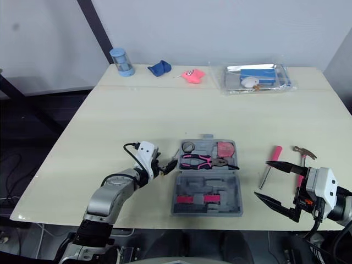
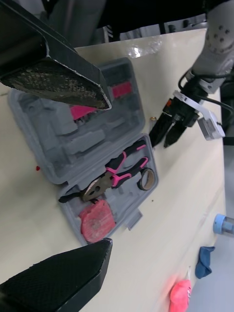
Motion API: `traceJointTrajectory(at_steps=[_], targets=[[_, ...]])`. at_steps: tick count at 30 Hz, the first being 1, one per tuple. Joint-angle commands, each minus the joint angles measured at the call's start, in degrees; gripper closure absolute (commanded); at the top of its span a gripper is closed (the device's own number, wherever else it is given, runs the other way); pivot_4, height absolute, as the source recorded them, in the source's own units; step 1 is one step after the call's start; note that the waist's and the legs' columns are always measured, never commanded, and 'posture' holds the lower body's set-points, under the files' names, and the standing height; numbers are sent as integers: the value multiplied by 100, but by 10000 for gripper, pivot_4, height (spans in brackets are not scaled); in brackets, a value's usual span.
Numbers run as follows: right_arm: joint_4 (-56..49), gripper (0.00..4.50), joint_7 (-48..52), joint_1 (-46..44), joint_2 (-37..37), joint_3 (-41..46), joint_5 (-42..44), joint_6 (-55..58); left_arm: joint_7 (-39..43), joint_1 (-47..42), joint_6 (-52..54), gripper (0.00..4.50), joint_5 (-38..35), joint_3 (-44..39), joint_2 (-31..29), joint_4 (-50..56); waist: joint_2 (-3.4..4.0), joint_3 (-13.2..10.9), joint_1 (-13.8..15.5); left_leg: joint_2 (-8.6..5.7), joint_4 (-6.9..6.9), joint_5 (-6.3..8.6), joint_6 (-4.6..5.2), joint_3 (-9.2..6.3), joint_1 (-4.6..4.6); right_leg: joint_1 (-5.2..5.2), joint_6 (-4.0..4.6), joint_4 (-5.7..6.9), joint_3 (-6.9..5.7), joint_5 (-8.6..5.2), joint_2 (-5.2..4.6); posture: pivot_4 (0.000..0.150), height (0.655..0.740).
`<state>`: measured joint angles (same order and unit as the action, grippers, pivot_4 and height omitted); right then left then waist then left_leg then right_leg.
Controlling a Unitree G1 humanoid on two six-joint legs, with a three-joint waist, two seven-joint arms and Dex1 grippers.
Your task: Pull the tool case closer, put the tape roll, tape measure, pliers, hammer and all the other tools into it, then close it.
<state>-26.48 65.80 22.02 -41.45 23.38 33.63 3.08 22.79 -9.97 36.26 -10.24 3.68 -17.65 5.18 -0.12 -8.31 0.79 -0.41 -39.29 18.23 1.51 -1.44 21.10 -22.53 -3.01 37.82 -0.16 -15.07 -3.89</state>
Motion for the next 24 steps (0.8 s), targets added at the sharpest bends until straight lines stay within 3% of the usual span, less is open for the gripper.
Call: traceJointTrajectory(at_steps=[1, 3, 5, 7, 10, 12, 24], targets=[[-150, 0, 32, -27, -56, 92, 69, -85, 4, -12, 40, 7091, 0, 15, 9, 71, 0, 0, 3, 0, 0, 0, 0, 0, 0, 0, 0, 0, 0, 0, -1, 1500, 7400], [-147, 0, 41, -37, -61, 85, 61, -92, -26, 23, 84, 13064, -6, -10, 2, 127, 0, 0, 3, 0, 0, 0, 0, 0, 0, 0, 0, 1, 0, 0, -4, 1500, 7400], [-143, 0, 46, -48, -67, 78, 59, -91, -46, 78, 122, 21962, -14, -38, -14, 204, 0, 0, 5, 0, 0, 1, 1, 0, 0, 0, 0, 1, 0, 0, -5, 1500, 7400], [-136, 0, 50, -62, -73, 72, 61, -86, -59, 148, 158, 26982, -31, -66, -35, 299, 0, 0, 3, 0, 0, 0, 1, -1, 0, 0, 0, 1, 0, 0, -6, 1500, 7400], [-120, 0, 62, -95, -83, 56, 54, -81, -61, 335, 222, 39545, -78, -142, -72, 515, 0, 0, 1, 2, 0, 0, 1, -1, -1, 0, 0, 1, 1, 0, -12, 1500, 7400], [-104, 0, 63, -129, -89, 35, 50, -76, -45, 475, 228, 43844, -103, -205, -100, 632, 0, 0, -6, 2, 0, 1, 1, -1, -1, 0, 0, 1, 1, 0, -13, 1500, 7400], [-90, 0, 73, -285, -62, -121, 50, -27, -57, 632, 128, 43840, -227, -629, -212, 888, 0, 0, 1, 3, 0, 2, 2, -1, -1, 0, 0, 1, 1, 0, -14, 1500, 7400]])
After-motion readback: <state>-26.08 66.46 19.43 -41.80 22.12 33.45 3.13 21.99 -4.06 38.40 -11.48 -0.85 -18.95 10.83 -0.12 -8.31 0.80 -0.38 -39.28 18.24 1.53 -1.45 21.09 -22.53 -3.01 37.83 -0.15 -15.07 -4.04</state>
